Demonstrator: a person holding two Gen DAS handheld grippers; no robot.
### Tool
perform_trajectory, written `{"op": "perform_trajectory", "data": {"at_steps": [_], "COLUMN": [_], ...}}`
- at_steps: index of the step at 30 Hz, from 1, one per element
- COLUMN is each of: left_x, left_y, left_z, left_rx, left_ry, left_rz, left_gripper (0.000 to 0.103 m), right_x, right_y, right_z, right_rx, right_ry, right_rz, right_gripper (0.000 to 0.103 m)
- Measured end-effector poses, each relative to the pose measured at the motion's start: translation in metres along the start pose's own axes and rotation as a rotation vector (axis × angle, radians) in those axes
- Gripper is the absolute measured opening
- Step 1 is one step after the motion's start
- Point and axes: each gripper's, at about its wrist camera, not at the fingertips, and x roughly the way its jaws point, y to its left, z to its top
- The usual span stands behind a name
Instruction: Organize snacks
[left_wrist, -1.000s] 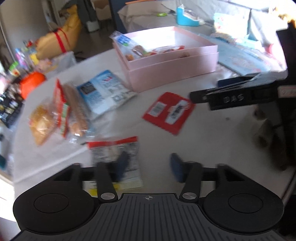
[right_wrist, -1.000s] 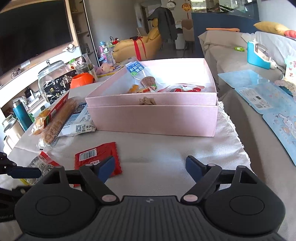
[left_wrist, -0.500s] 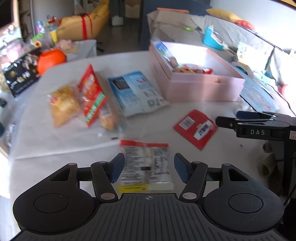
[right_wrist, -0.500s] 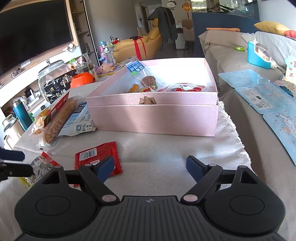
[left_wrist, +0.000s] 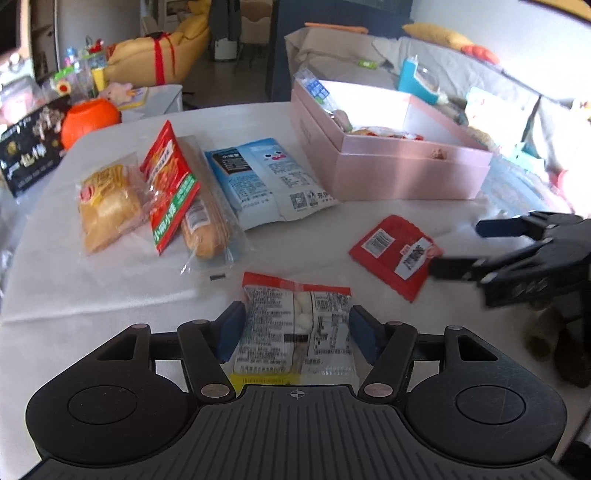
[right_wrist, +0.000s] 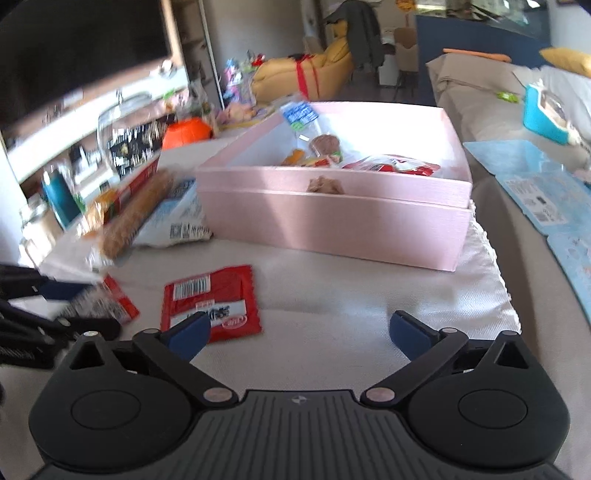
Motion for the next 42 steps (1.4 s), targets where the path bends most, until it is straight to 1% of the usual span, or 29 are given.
{"op": "perform_trajectory", "data": {"at_steps": [2, 4, 6, 9, 10, 12, 14, 16, 17, 18, 20, 21, 22, 23, 24, 26, 27, 29, 33, 35, 36, 37, 39, 42], "left_x": [-0.004, -0.007, -0.009, -0.012, -0.013, -0.016, -0.018, -0.02, -0.02, -0.02, -0.02, -0.02, -0.019, -0.019, -0.019, -0.019, -0.019, -0.019, -0.02, -0.02, -0.021, -0.021, -0.021, -0.021], "left_y": [0.005, 0.01, 0.015, 0.016, 0.014, 0.011, 0.011, 0.013, 0.014, 0.015, 0.014, 0.013, 0.013, 0.012, 0.011, 0.01, 0.009, 0.009, 0.007, 0.007, 0.007, 0.007, 0.008, 0.006], "left_z": [-0.004, -0.008, -0.012, -0.015, -0.016, -0.017, -0.019, -0.021, -0.022, -0.023, -0.023, -0.023, -0.023, -0.023, -0.024, -0.024, -0.025, -0.026, -0.028, -0.029, -0.03, -0.03, -0.03, -0.029], "left_rx": [-0.034, -0.073, -0.09, -0.108, -0.102, -0.082, -0.071, -0.075, -0.079, -0.084, -0.088, -0.088, -0.088, -0.087, -0.085, -0.079, -0.075, -0.072, -0.063, -0.058, -0.058, -0.059, -0.065, -0.065], "left_ry": [-0.004, -0.016, -0.039, -0.05, -0.05, -0.048, -0.043, -0.044, -0.047, -0.05, -0.054, -0.057, -0.059, -0.061, -0.064, -0.067, -0.069, -0.074, -0.081, -0.082, -0.082, -0.083, -0.087, -0.084], "left_rz": [-0.04, -0.085, -0.11, -0.109, -0.102, -0.081, -0.072, -0.07, -0.071, -0.072, -0.066, -0.062, -0.059, -0.055, -0.051, -0.046, -0.044, -0.041, -0.033, -0.033, -0.035, -0.036, -0.037, -0.027], "left_gripper": [0.068, 0.068, 0.066, 0.065, 0.064, 0.062, 0.062, 0.062, 0.062, 0.062, 0.062, 0.062, 0.062, 0.062, 0.062, 0.062, 0.062, 0.062, 0.063, 0.062, 0.062, 0.062, 0.063, 0.063], "right_x": [0.002, 0.001, 0.0, -0.001, 0.001, 0.008, 0.012, 0.008, 0.005, 0.001, -0.001, -0.003, -0.007, -0.01, -0.013, -0.016, -0.016, -0.01, 0.024, 0.033, 0.033, 0.032, 0.022, -0.002], "right_y": [0.012, 0.013, 0.015, 0.022, 0.027, 0.042, 0.054, 0.056, 0.054, 0.052, 0.045, 0.039, 0.032, 0.025, 0.018, 0.012, 0.013, 0.023, 0.05, 0.065, 0.068, 0.069, 0.07, 0.065], "right_z": [-0.001, 0.001, 0.003, 0.005, 0.007, 0.009, 0.009, 0.008, 0.008, 0.007, 0.002, 0.0, 0.001, 0.002, 0.004, 0.009, 0.011, 0.016, 0.029, 0.032, 0.033, 0.035, 0.036, 0.03], "right_rx": [-0.067, -0.048, -0.035, 0.009, 0.002, -0.062, -0.148, -0.204, -0.227, -0.25, -0.282, -0.27, -0.233, -0.179, -0.12, -0.021, 0.006, 0.021, 0.004, -0.023, -0.03, -0.027, -0.023, -0.039], "right_ry": [0.024, 0.038, 0.045, 0.027, 0.028, 0.034, 0.03, 0.022, 0.015, -0.001, -0.028, -0.032, -0.023, -0.005, 0.012, 0.018, 0.008, -0.007, 0.025, -0.003, -0.006, 0.001, 0.002, -0.035], "right_rz": [-0.047, -0.043, -0.025, 0.035, 0.041, 0.026, -0.025, -0.053, -0.088, -0.141, -0.287, -0.327, -0.326, -0.287, -0.236, -0.131, -0.102, -0.072, -0.058, -0.102, -0.1, -0.073, -0.049, -0.07], "right_gripper": [0.103, 0.103, 0.103, 0.103, 0.103, 0.102, 0.102, 0.101, 0.101, 0.101, 0.101, 0.097, 0.093, 0.086, 0.081, 0.079, 0.078, 0.078, 0.078, 0.076, 0.062, 0.057, 0.055, 0.054]}}
